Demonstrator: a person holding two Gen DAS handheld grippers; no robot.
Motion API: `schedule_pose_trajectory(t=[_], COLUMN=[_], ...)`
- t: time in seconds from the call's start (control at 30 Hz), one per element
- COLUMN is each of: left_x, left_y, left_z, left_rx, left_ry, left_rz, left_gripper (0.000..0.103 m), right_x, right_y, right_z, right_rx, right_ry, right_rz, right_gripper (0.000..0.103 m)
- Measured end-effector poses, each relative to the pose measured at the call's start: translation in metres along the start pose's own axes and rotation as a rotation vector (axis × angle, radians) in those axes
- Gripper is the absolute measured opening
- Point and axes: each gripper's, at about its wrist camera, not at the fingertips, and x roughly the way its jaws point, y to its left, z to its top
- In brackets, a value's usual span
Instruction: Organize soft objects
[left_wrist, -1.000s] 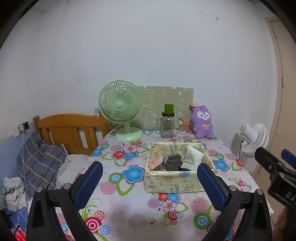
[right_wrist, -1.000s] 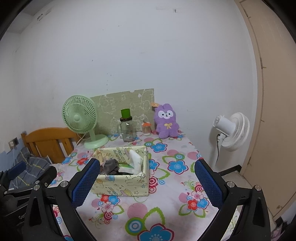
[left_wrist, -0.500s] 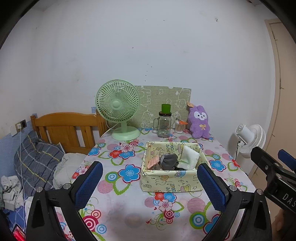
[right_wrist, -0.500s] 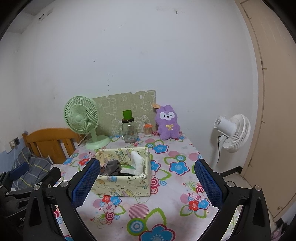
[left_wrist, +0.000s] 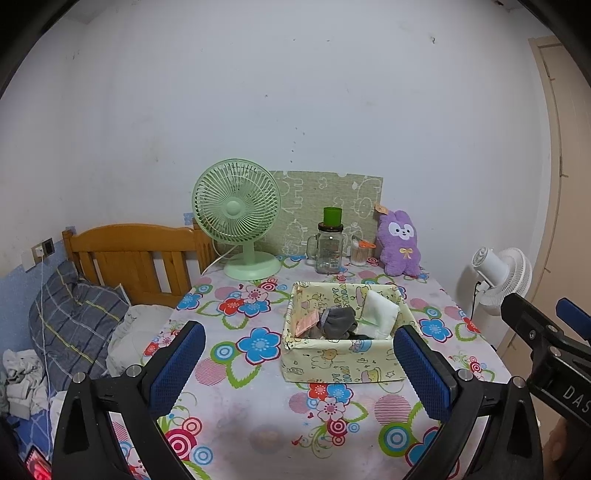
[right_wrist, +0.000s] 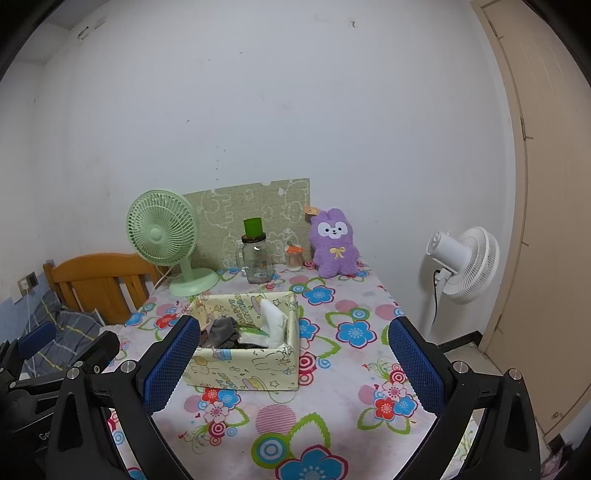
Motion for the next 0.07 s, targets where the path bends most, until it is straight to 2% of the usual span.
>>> schedule_pose_trajectory(t=[0.07], left_x=[0.0023], left_y=[-0.0009], left_z=[0.0003], left_rx=[0.002], left_ry=[0.003], left_rz=[0.0], left_gripper=[0.103], right_x=[0.0008], right_y=[-0.0011], right_z=[-0.0004], right_rx=[0.0], right_ry=[0.004], right_rz=[-0.001], right_gripper=[0.103])
